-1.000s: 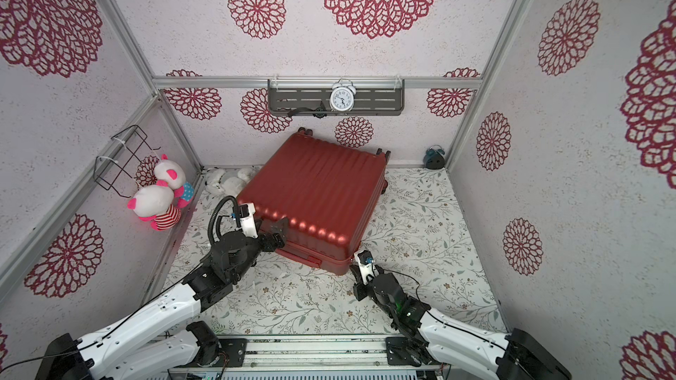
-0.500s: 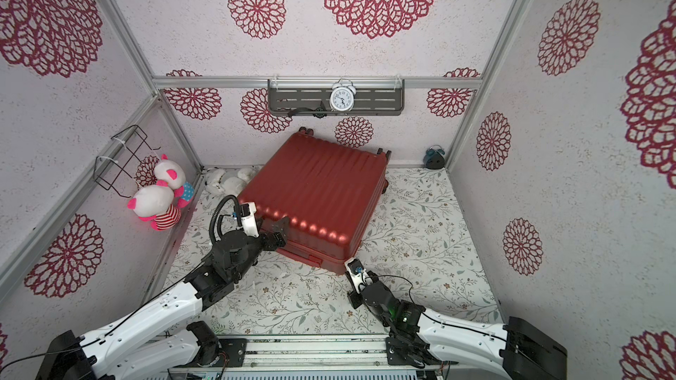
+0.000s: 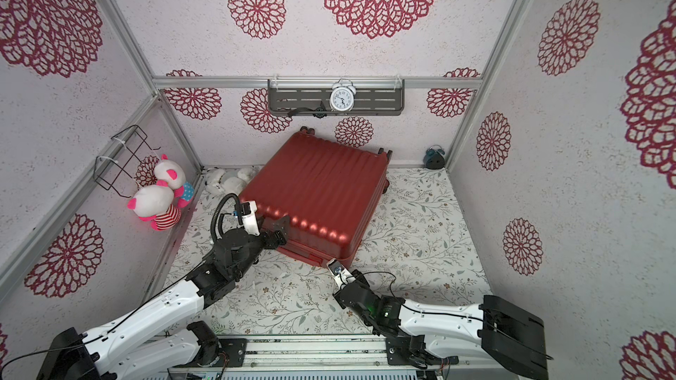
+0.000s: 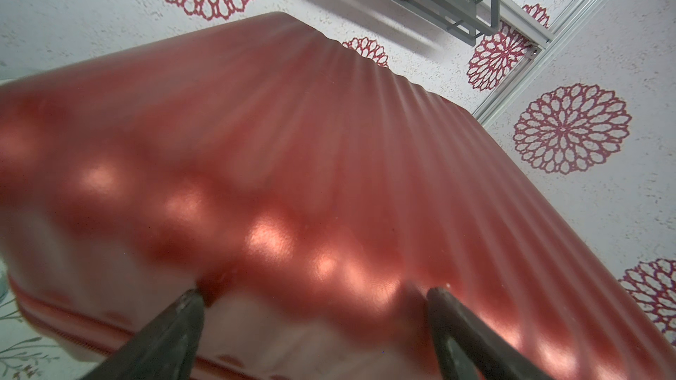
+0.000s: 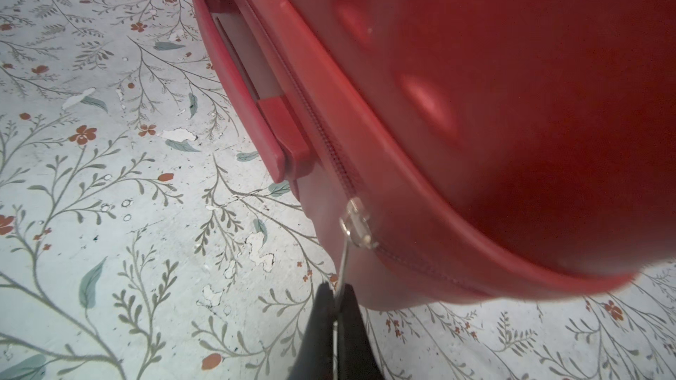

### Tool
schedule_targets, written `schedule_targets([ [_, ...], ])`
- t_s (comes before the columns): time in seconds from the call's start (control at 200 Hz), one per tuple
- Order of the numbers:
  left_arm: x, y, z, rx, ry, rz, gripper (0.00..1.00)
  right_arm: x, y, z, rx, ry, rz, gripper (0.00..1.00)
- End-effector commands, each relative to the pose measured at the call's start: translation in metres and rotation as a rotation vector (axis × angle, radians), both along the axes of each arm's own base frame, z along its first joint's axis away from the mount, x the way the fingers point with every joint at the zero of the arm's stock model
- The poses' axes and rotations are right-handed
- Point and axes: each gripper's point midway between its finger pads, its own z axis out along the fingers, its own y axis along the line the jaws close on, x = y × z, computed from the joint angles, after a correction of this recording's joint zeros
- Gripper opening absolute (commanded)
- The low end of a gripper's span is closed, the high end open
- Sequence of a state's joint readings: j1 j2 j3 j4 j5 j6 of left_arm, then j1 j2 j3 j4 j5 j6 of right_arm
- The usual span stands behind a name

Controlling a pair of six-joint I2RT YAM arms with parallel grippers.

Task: Open the suitcase zippers
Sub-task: Unzip the zipper on the suitcase.

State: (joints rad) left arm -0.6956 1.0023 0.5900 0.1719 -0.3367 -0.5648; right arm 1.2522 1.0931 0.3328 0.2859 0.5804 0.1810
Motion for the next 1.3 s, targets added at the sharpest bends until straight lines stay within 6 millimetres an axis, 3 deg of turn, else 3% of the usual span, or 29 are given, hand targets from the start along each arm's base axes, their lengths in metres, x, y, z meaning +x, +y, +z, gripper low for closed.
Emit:
schedule_targets([
  [0.0,-0.015,-0.012,-0.007,0.019,0.030,-0.100,0.98,-0.025,0.025,-0.002,0.021,0.107,0.100,0.00],
  [0.39,-0.033,0.060,0.052,-0.001,-0.055,0.121,0.98,-0.031,0.027,-0.010,0.042,0.262,0.023,0.00],
  [0.71,0.030,0.120,0.067,-0.113,0.218,0.226,0.98,-0.036,0.023,-0.013,0.041,0.300,0.014,0.00],
  [0.88,0.070,0.151,0.059,-0.155,0.308,0.223,0.98,-0.037,0.023,-0.013,0.041,0.308,0.015,0.00],
  [1.011,0.102,0.153,0.045,-0.242,0.350,0.121,0.98,-0.039,0.023,-0.016,0.029,0.319,0.017,0.00],
  [1.091,0.116,0.143,0.041,-0.301,0.353,0.027,0.98,-0.039,0.023,-0.017,0.025,0.324,0.012,0.00],
  [1.291,0.125,0.110,0.037,-0.352,0.343,-0.135,0.98,-0.039,0.022,-0.017,0.016,0.337,0.000,0.00],
])
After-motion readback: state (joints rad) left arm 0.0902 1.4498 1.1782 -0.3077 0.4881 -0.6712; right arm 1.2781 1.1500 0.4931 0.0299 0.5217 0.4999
